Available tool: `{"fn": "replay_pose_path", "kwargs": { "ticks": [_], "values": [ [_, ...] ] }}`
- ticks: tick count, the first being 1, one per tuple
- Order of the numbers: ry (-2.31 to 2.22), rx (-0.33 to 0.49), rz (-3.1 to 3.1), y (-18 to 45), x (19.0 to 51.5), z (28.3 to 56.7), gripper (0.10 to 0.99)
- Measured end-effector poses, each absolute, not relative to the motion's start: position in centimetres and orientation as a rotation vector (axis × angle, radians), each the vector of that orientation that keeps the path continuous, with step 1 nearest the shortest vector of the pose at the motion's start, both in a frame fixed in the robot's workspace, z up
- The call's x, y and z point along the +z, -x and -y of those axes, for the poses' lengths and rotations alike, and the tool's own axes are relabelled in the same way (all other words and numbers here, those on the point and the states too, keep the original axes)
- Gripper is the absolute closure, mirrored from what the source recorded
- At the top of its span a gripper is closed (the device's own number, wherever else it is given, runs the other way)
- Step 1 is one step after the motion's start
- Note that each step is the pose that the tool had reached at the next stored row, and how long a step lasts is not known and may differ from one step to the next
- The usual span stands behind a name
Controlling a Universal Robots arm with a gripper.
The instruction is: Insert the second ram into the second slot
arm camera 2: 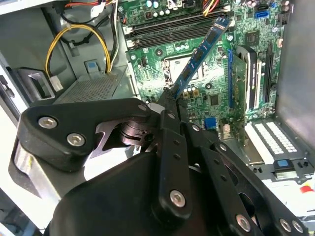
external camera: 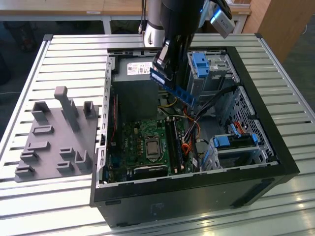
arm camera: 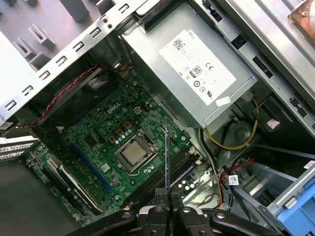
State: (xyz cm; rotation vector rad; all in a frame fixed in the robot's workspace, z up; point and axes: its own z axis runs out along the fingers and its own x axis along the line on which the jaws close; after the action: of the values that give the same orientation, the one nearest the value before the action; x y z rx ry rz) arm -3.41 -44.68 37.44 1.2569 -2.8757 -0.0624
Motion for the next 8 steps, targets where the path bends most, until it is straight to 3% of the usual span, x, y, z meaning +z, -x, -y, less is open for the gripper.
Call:
{"fn": "replay_pose_path", "kwargs": {
  "ticks": [8],
  "values": [
    [-1.135,-0.063,2.928,3.41,37.42,44.68,0.953]
  ]
}}
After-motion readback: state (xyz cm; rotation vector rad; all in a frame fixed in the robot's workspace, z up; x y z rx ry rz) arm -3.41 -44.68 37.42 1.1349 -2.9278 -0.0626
